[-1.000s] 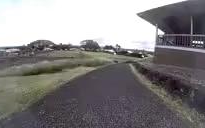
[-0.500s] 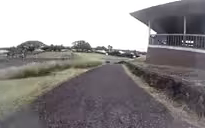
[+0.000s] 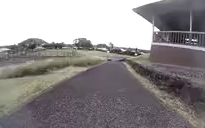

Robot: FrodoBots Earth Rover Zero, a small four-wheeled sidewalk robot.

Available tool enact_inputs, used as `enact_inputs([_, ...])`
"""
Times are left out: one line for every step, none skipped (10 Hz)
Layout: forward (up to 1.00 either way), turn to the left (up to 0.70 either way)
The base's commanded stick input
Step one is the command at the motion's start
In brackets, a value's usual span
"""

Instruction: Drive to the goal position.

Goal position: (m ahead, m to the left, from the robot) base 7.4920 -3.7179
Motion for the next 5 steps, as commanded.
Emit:
enact_inputs([0.70, 0.01])
enact_inputs([0.70, 0.01])
enact_inputs([0.70, 0.01])
enact_inputs([0.70, -0.01])
enact_inputs([0.70, -0.25])
